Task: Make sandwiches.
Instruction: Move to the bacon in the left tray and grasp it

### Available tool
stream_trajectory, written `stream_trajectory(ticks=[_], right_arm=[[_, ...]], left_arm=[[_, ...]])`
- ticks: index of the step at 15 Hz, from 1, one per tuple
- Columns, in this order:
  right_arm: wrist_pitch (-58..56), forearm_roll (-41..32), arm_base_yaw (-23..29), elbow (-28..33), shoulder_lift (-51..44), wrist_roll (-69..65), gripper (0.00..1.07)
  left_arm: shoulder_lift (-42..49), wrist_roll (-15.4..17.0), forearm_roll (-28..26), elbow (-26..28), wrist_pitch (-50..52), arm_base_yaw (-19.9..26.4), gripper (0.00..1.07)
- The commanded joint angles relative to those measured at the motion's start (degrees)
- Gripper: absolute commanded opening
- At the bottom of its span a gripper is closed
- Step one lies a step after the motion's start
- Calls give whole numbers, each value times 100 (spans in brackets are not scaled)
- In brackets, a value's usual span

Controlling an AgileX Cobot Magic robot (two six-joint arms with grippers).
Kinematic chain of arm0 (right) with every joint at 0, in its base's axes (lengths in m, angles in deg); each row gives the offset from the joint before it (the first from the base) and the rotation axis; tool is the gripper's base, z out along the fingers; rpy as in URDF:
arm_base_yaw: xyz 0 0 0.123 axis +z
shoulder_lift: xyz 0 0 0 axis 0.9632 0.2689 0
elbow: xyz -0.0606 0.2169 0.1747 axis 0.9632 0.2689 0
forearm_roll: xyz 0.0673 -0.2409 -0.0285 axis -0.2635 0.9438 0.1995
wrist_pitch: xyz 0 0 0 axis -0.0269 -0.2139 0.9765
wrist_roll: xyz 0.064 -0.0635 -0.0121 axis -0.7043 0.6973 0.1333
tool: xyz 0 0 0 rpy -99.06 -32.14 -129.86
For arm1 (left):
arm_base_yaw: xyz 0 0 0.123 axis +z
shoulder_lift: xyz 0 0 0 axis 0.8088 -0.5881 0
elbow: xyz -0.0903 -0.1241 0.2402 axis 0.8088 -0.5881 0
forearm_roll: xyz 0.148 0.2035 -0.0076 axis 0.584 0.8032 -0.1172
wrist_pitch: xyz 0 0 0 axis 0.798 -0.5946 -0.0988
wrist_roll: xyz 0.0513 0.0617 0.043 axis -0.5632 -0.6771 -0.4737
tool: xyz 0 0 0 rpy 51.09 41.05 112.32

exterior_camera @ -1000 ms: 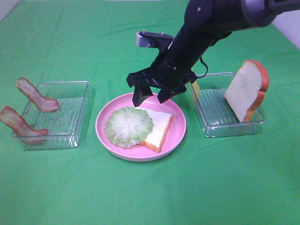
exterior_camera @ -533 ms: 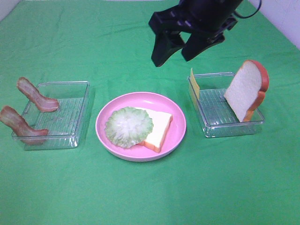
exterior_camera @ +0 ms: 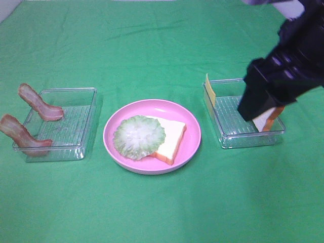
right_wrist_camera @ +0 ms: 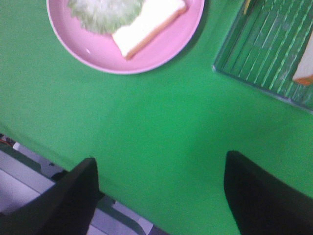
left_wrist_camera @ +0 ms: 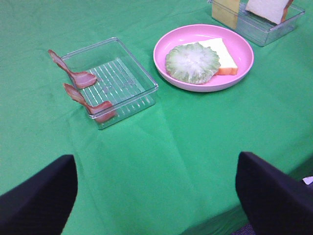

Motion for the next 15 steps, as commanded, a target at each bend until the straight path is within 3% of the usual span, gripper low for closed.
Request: stream_trajectory(ticks=[1,7,15], right_arm=[[-11,69,-6,670,-533,-63,69],[-241,115,-6,2469,-2555,40,69],[-46,126,-6,2916,-5386,155,69]], left_arm=[[115,23,-29,-6,63,-29,83],[115,23,-29,-6,63,-29,83],[115,23,-29,-6,63,-29,83]])
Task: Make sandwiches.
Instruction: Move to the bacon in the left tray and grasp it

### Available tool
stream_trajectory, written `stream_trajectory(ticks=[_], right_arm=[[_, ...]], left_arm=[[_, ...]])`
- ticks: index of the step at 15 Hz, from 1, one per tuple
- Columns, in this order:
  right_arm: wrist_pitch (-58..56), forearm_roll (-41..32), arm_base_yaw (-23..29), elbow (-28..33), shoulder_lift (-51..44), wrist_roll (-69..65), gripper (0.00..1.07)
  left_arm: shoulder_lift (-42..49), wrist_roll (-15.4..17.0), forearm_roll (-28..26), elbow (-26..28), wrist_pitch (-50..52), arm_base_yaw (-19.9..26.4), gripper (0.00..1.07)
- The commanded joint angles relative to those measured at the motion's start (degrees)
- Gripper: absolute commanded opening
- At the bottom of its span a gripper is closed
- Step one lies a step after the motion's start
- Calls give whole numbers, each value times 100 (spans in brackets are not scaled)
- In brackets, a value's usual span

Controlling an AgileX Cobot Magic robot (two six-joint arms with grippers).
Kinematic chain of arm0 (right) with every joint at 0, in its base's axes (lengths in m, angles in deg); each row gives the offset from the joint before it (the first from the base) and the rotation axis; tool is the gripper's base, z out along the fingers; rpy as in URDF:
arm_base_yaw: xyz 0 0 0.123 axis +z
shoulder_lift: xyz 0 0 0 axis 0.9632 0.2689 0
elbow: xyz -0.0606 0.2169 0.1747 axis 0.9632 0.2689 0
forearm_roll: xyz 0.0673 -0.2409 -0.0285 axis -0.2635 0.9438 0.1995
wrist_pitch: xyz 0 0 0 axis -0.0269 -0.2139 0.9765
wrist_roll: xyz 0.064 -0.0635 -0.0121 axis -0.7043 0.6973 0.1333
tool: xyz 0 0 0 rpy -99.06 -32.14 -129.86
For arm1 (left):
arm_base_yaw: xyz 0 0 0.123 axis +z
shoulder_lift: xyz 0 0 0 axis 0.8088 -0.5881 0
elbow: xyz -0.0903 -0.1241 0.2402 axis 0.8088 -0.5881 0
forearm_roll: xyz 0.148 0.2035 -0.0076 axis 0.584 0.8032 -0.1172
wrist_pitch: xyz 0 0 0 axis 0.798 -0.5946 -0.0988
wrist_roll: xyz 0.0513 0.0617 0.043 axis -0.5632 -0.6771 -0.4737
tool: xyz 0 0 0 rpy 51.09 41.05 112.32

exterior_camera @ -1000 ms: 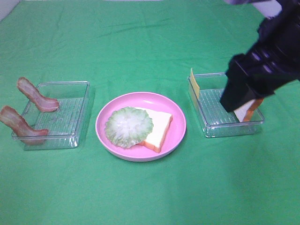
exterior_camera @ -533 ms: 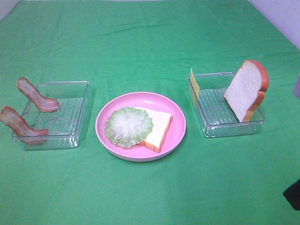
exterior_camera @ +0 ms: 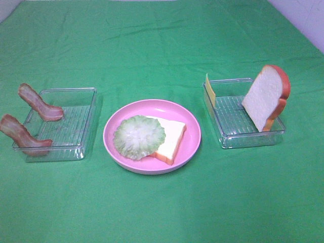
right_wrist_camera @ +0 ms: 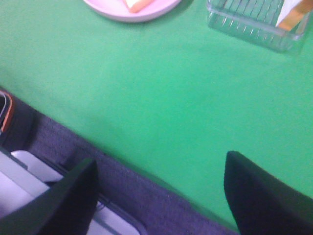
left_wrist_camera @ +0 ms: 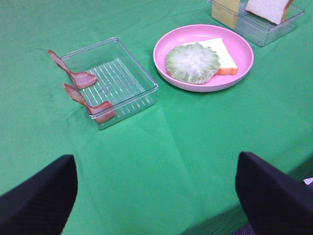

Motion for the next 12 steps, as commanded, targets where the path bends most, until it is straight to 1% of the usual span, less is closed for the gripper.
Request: stream_trajectory(ticks=[1,4,6,7,8,9,11,12], right_arm=[[69,52,-6,34,-911,97,69],[-11,74,-6,57,-1851,264,69],[-138,97,-6,138,-2269,447,69],[-138,97,-6,138,-2395,487,69],[-138,97,-6,138,-2447,487,69],[-138,97,-6,138,-2458,487,69],[-138,97,-6,138,-2458,487,69],[-138,97,-6,138,-2458,498,69]], left_arm=[[115,23,-29,-6,63,-29,83],[97,29,-29,-6,63,-29,83],[97,80,-11,-6,63,-29,82],[69,252,-6,-6,69,-29,81],[-40,510,-6,-6,80,-29,80],[-258,768,-6,-6,97,-29,80],[-934,1152,52,-6,109,-29,80],[-1117,1301,69,6,120,-29,80]])
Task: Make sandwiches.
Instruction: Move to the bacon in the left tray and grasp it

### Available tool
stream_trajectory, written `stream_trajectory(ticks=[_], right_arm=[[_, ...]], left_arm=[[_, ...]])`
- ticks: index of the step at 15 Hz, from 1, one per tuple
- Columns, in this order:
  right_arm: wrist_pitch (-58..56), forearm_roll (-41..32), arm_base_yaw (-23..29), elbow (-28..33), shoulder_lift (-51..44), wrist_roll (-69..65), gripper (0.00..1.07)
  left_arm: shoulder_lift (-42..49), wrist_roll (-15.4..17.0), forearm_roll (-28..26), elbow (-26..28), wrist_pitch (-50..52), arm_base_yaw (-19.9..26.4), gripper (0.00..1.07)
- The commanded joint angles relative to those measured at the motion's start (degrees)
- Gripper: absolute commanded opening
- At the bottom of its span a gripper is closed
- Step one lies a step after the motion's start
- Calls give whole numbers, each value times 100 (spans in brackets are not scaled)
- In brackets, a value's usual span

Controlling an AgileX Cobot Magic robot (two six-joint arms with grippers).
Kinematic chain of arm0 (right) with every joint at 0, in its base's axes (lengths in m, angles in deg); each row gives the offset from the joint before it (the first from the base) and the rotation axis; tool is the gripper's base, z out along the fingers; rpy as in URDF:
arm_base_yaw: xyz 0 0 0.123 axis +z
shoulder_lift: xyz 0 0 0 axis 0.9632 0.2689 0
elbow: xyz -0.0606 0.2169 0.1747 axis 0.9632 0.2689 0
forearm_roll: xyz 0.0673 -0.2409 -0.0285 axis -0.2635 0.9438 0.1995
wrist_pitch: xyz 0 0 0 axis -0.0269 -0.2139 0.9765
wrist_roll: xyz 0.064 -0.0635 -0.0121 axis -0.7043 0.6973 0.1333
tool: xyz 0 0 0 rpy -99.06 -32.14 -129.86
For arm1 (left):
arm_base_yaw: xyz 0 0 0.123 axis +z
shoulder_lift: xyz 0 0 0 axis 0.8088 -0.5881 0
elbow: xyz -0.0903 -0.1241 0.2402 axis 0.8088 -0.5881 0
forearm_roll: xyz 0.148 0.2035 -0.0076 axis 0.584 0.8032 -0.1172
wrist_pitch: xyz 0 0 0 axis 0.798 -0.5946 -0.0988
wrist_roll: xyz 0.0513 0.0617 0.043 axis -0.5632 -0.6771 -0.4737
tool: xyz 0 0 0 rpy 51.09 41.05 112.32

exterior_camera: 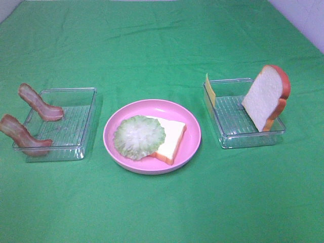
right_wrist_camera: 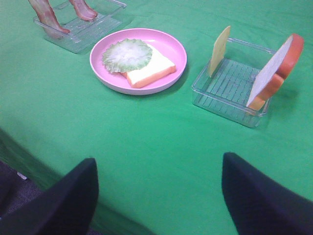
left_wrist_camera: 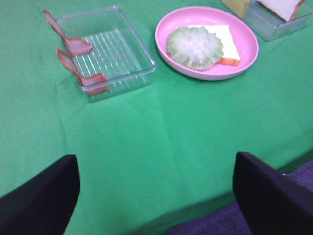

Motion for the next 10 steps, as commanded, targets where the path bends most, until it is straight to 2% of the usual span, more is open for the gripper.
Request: stream_trajectory(ticks=[1,2,5,7,8,10], right_arm=[[-23,46,0,17,-40,63,69],[-23,46,0,17,-40,63,69],[-23,46,0,17,-40,52,69],[-23,46,0,17,-40,46,69],[-23,46,0,17,-40,46,69],[-23,46,0,17,-40,46,69]], left_arm=[[-1473,1060,46,143,424,-29,80],[-1988,1346,46,269,710,-29,80],[-3747,1902,172,814,1157,-29,77],[-5036,2126,223,1266,1089,-29,76],[-5374,2126,223,1398,1054,-29,76],[-6578,2114,252,2028,768,-23,76]])
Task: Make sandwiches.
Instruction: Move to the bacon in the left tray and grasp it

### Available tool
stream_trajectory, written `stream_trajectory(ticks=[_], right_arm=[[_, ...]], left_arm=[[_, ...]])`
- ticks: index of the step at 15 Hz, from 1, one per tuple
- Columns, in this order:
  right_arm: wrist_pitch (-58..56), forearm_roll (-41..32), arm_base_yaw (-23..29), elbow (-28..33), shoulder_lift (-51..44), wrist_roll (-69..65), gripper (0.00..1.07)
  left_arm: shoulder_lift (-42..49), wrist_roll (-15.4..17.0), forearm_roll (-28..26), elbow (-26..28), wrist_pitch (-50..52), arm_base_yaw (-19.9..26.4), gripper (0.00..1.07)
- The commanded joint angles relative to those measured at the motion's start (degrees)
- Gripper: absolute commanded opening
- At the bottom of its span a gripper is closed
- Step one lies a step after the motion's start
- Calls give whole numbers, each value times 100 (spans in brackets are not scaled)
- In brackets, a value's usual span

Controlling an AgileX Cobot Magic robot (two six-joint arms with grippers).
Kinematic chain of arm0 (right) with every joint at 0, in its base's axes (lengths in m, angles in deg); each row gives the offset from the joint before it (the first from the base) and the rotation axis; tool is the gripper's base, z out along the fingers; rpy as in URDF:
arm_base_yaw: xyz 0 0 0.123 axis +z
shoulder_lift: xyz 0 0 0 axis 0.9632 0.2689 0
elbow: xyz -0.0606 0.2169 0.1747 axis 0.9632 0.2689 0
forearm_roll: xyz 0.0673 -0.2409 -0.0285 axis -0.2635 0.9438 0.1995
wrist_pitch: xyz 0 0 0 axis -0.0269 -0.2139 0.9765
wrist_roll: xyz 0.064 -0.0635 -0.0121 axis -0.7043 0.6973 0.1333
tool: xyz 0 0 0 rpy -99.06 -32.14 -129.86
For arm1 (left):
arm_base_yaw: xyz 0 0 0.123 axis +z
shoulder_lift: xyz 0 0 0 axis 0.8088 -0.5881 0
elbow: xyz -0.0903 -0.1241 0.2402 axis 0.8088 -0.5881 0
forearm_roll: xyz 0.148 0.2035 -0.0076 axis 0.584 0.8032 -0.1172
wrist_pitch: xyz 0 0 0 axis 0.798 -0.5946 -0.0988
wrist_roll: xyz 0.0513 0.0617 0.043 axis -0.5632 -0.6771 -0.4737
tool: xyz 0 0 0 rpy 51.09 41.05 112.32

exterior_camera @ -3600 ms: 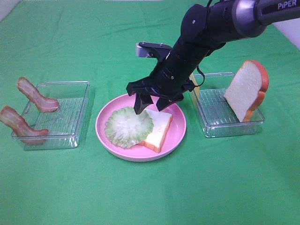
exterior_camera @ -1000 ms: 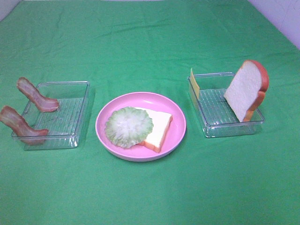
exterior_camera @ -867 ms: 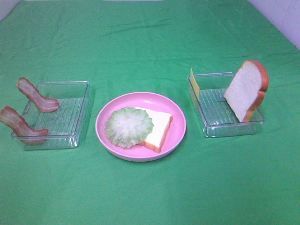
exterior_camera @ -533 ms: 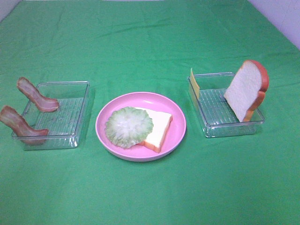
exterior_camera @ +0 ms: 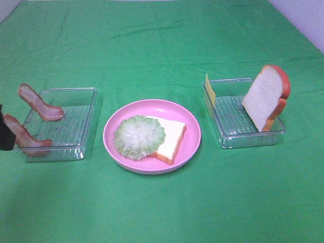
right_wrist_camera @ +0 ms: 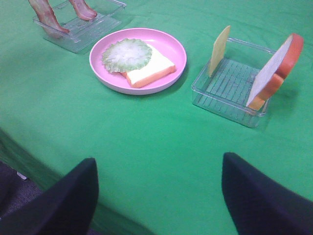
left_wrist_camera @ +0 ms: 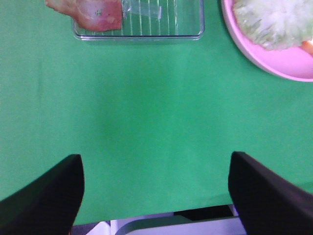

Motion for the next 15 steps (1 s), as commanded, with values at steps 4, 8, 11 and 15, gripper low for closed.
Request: stream_trajectory(ticks=[4,8,11,15], right_arm=[[-23,40,0,17,-40,40,69],[-23,40,0,17,-40,40,69],[-23,40,0,17,-40,40,69],[-23,40,0,17,-40,40,69]], left_arm=[[-2561,-235,80,1942,-1197,676,76],[-3002,-361,206,2452,-1123,1169,76],[-3375,-476,338,2601,-785,1553,76],[-3942,-647,292,2601,0,1581,76]])
